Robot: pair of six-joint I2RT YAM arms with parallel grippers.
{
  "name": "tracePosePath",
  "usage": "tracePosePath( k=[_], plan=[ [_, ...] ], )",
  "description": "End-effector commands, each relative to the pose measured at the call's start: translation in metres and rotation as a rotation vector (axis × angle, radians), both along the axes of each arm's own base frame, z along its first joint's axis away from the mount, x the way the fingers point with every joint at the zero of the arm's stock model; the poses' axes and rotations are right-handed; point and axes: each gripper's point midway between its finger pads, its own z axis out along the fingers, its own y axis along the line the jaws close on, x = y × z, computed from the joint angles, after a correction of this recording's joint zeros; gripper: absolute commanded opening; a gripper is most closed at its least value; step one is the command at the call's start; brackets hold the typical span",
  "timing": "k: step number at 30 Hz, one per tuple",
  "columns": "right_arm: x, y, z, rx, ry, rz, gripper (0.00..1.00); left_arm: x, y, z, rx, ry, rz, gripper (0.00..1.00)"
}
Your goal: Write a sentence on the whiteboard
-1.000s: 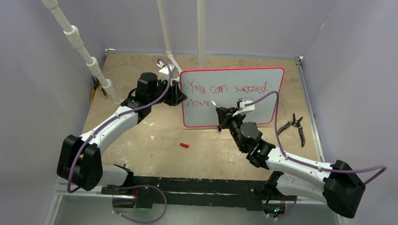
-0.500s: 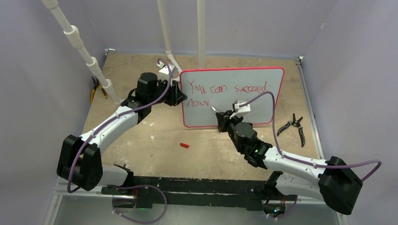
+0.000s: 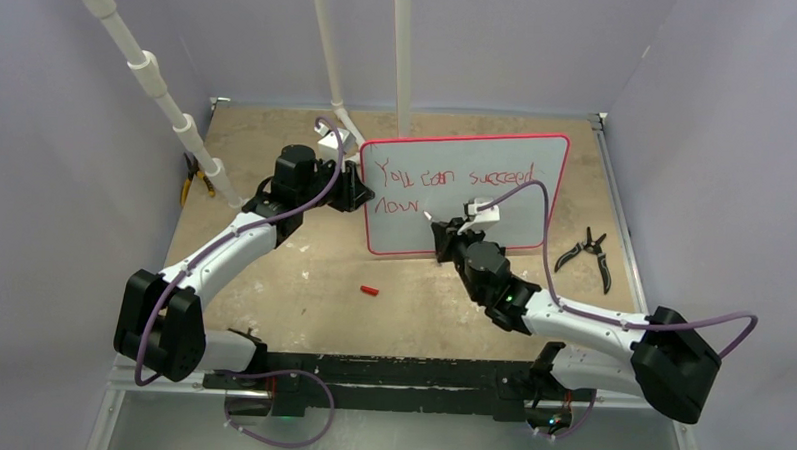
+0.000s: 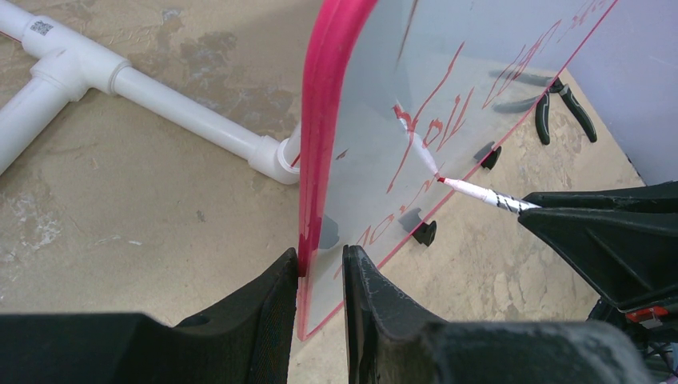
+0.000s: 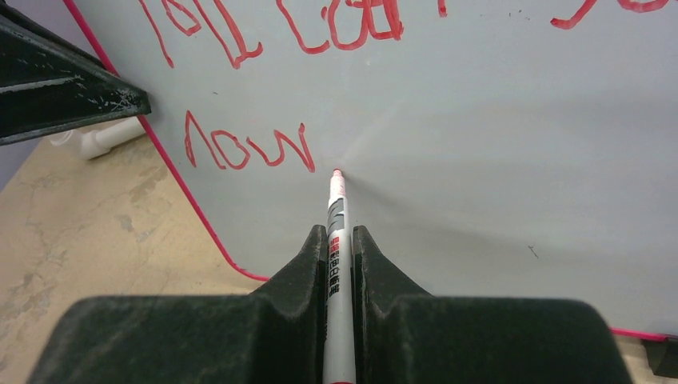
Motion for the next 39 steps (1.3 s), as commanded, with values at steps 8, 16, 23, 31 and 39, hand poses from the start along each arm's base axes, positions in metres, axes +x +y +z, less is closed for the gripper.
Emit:
tracePosePath(
  k=[8, 16, 23, 31, 39],
  plan=[
    [0.012, -0.003, 0.02, 0.052, -0.023, -0.083, 0.0, -0.001, -0.008, 0.013, -0.029, -0.036, -0.028, 0.25],
    [-0.002, 0.0, 0.043, 0.066, -0.091, 0.024, 0.0, -0.001, 0.0, 0.021, -0.002, -0.077, -0.002, 0.29],
    [-0.028, 0.01, 0.055, -0.017, -0.043, 0.204, 0.0, -0.004, 0.029, 0.044, 0.102, -0.205, 0.084, 0.47],
    [-0.051, 0.038, 0.034, -0.134, 0.18, 0.566, 0.0, -0.06, 0.012, 0.073, 0.226, -0.478, -0.077, 0.52],
    [-0.074, 0.055, 0.043, -0.124, 0.273, 0.904, 0.0, -0.137, -0.035, 0.031, 0.136, -0.386, -0.449, 0.53]
  ],
)
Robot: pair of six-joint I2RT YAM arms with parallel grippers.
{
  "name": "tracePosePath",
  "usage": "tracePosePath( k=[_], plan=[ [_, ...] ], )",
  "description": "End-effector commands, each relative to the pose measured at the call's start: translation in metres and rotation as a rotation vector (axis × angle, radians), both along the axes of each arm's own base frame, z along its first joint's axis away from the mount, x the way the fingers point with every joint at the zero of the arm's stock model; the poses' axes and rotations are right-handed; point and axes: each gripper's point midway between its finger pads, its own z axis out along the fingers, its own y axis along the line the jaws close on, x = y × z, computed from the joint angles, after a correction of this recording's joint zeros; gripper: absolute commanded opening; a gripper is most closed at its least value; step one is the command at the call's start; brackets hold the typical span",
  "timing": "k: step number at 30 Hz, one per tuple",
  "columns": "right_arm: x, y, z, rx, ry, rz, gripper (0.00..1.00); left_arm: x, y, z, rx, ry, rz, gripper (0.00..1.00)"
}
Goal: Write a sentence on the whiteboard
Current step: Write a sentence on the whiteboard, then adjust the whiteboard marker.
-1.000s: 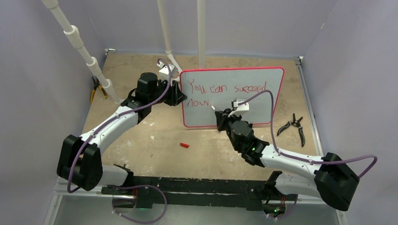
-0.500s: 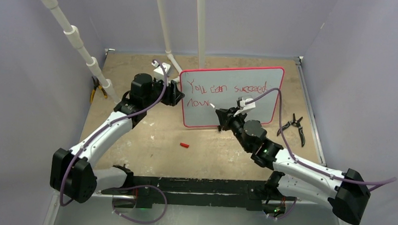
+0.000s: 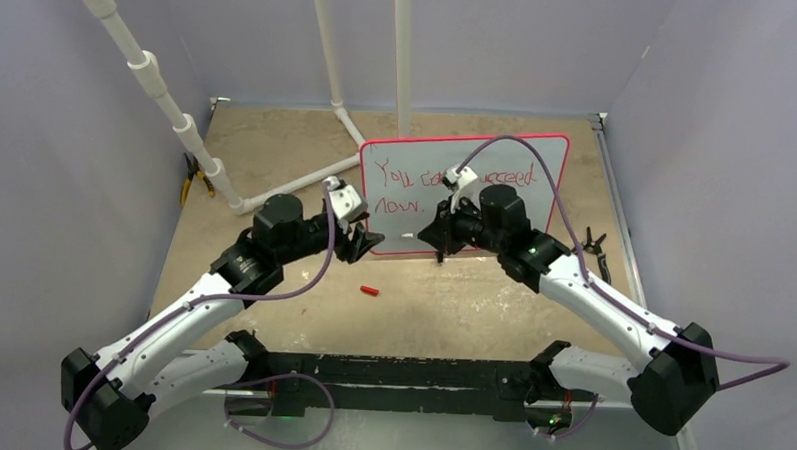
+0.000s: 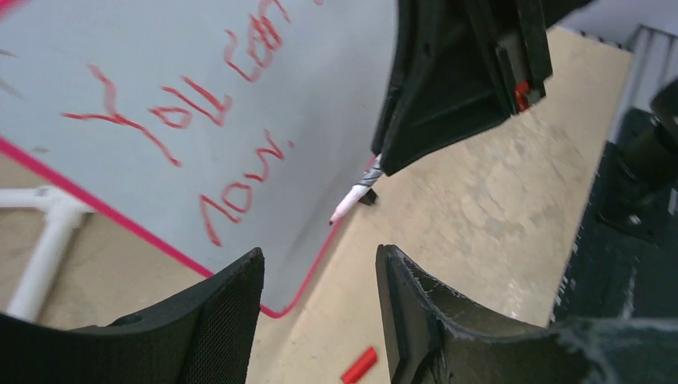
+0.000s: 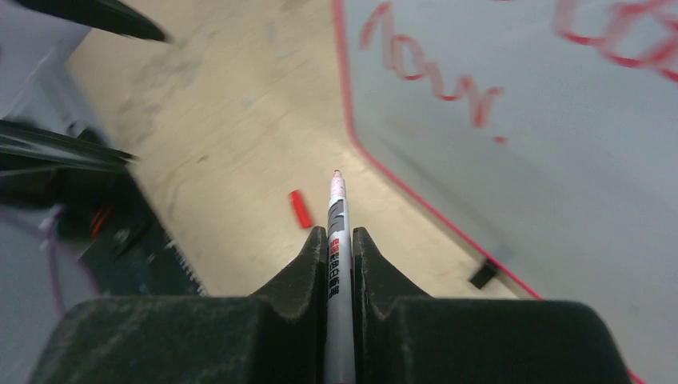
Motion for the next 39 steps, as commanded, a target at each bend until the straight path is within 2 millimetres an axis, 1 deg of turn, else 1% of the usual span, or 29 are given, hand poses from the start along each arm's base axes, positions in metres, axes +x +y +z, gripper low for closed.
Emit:
tracePosePath(
  k=[1, 2, 3, 6, 8, 16, 19, 20, 21, 25, 26, 27, 29, 30, 32, 35, 37, 39],
  plan=[
    [-0.055, 0.035, 0.019, 0.061, 0.076, 0.406, 0.0, -0.037, -0.024, -0.041, 0.066, 0.098, -0.196, 0.53],
    [-0.058, 0.038, 0.021, 0.073, 0.081, 0.442, 0.0, -0.042, -0.029, -0.046, 0.083, 0.107, -0.21, 0.53],
    [-0.058, 0.04, 0.02, 0.073, 0.086, 0.453, 0.0, -0.047, -0.033, -0.053, 0.111, 0.117, -0.224, 0.53],
    [-0.06, 0.043, 0.016, 0.055, 0.112, 0.486, 0.0, -0.056, -0.045, -0.063, 0.155, 0.131, -0.263, 0.53],
    [-0.059, 0.042, 0.016, 0.044, 0.114, 0.488, 0.0, -0.058, -0.049, -0.068, 0.173, 0.144, -0.276, 0.53],
    [-0.066, 0.045, 0.016, 0.047, 0.125, 0.538, 0.0, -0.054, -0.051, -0.075, 0.191, 0.151, -0.249, 0.53],
    [-0.07, 0.046, 0.018, 0.062, 0.126, 0.567, 0.0, -0.054, -0.054, -0.078, 0.195, 0.163, -0.257, 0.51],
    [-0.074, 0.047, 0.02, 0.075, 0.129, 0.588, 0.0, -0.055, -0.055, -0.078, 0.195, 0.166, -0.263, 0.48],
    [-0.076, 0.049, 0.022, 0.087, 0.129, 0.601, 0.0, -0.056, -0.056, -0.078, 0.193, 0.167, -0.268, 0.42],
    [-0.079, 0.052, 0.025, 0.126, 0.131, 0.616, 0.0, -0.058, -0.059, -0.076, 0.171, 0.176, -0.283, 0.1],
    [-0.078, 0.053, 0.027, 0.139, 0.122, 0.612, 0.04, -0.059, -0.06, -0.075, 0.163, 0.183, -0.289, 0.0],
    [-0.078, 0.054, 0.029, 0.158, 0.124, 0.603, 0.1, -0.061, -0.061, -0.075, 0.156, 0.192, -0.292, 0.0],
    [-0.078, 0.055, 0.032, 0.193, 0.13, 0.575, 0.26, -0.062, -0.063, -0.075, 0.138, 0.217, -0.286, 0.0],
    [-0.077, 0.055, 0.035, 0.214, 0.139, 0.552, 0.32, -0.061, -0.063, -0.075, 0.132, 0.223, -0.275, 0.0],
    [-0.069, 0.052, 0.037, 0.245, 0.125, 0.465, 0.44, -0.059, -0.064, -0.075, 0.105, 0.259, -0.246, 0.0],
    [-0.06, 0.048, 0.044, 0.324, 0.093, 0.36, 0.57, -0.056, -0.066, -0.075, 0.083, 0.281, -0.22, 0.0],
    [-0.055, 0.046, 0.046, 0.364, 0.087, 0.303, 0.62, -0.057, -0.07, -0.075, 0.059, 0.307, -0.223, 0.0],
    [-0.052, 0.043, 0.049, 0.405, 0.087, 0.258, 0.64, -0.062, -0.073, -0.077, 0.03, 0.353, -0.228, 0.0]
  ],
)
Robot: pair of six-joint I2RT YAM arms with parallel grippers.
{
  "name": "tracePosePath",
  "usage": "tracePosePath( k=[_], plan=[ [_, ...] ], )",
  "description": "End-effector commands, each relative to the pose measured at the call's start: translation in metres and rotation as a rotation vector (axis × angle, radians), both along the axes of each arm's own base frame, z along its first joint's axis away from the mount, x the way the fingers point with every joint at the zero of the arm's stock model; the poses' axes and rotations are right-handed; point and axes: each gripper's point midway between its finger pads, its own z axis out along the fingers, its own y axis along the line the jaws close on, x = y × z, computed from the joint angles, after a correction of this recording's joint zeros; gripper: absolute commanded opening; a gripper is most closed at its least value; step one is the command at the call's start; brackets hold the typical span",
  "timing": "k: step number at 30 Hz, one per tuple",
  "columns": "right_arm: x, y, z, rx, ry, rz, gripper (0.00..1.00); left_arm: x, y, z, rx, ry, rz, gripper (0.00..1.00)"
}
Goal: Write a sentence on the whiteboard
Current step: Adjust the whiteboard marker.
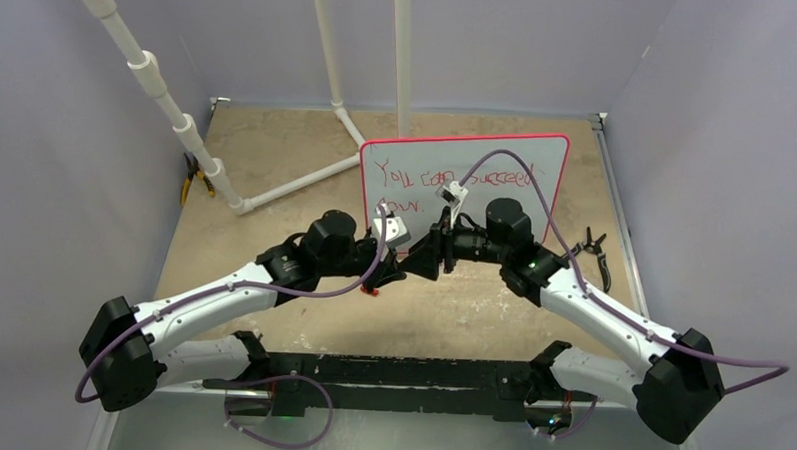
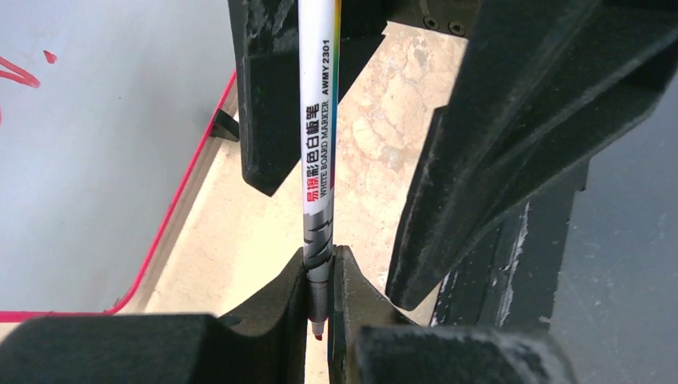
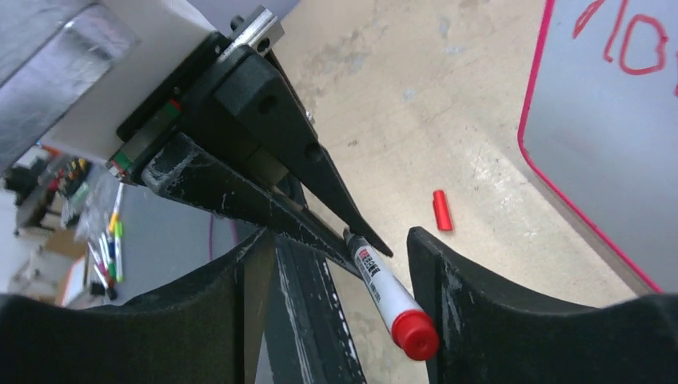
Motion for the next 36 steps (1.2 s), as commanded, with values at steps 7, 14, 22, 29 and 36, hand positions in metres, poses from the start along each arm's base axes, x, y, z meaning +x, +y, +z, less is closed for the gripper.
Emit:
tracePosePath(
  k=[7, 14, 22, 29, 36],
  plan=[
    [0.022, -0.006, 0.033, 0.265, 0.022, -0.24, 0.49, -0.001, -0.016, 0.023, -0.233, 0.12, 0.091, 0.0],
    [0.021, -0.006, 0.031, 0.315, 0.031, -0.239, 0.34, -0.004, -0.016, 0.011, -0.275, 0.172, 0.119, 0.0],
    [0.024, -0.003, 0.02, 0.283, 0.034, -0.233, 0.0, -0.003, -0.015, 0.002, -0.252, 0.208, 0.143, 0.0],
    [0.048, -0.019, 0.034, 0.235, -0.055, -0.388, 0.0, 0.009, 0.005, -0.013, -0.197, 0.248, 0.313, 0.37],
    [0.06, -0.056, 0.057, 0.182, -0.198, -0.562, 0.0, -0.001, 0.028, -0.059, 0.016, 0.352, 0.391, 0.53]
  ],
)
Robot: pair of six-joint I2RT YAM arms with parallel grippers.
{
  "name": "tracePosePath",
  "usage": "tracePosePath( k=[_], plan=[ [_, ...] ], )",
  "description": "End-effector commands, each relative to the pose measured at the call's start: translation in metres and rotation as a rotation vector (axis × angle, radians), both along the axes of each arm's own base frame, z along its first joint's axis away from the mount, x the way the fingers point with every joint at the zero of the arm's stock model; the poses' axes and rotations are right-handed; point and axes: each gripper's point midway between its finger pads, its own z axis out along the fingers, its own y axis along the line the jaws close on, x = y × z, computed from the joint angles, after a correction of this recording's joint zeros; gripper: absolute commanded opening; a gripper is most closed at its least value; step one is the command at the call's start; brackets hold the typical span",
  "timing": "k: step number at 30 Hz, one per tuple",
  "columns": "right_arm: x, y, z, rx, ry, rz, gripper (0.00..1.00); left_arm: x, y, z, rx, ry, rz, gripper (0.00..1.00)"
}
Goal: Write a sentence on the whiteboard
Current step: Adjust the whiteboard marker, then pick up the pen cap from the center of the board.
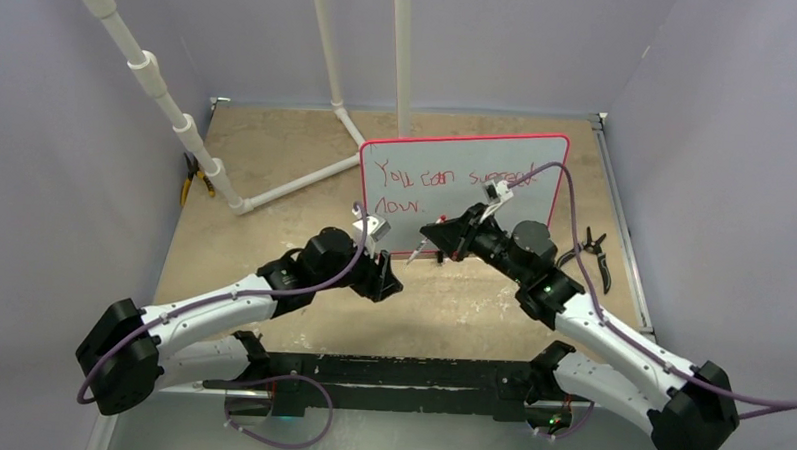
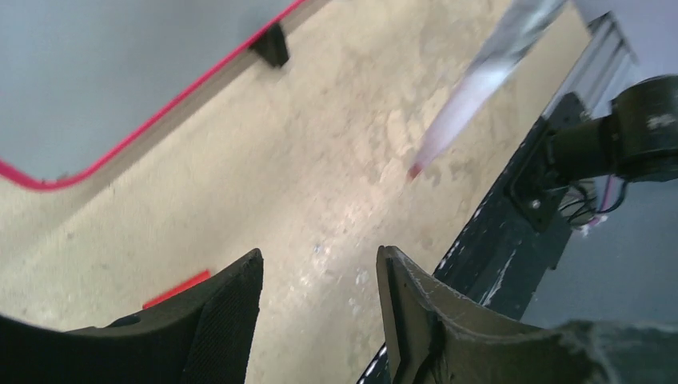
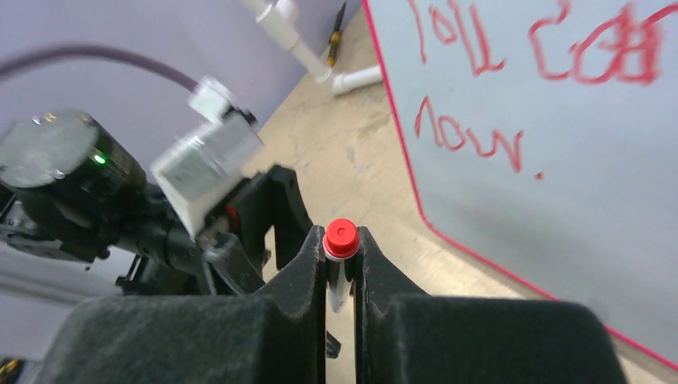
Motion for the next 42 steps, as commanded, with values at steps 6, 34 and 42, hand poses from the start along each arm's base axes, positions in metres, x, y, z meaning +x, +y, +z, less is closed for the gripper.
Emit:
tracePosePath(
  k=[6, 34, 42],
  plan=[
    [0.002, -0.052, 0.048, -0.007, -0.221, -0.218, 0.0, -0.004, 0.041, -0.037, 0.212, 0.056, 0.093, 0.53],
    [-0.01, -0.068, 0.051, -0.001, -0.299, -0.242, 0.0, 0.013, 0.053, -0.075, 0.311, 0.317, 0.457, 0.5],
    [-0.009, -0.065, 0.049, 0.003, -0.289, -0.233, 0.0, 0.005, 0.04, -0.085, 0.189, 0.427, 0.507, 0.47]
  ],
)
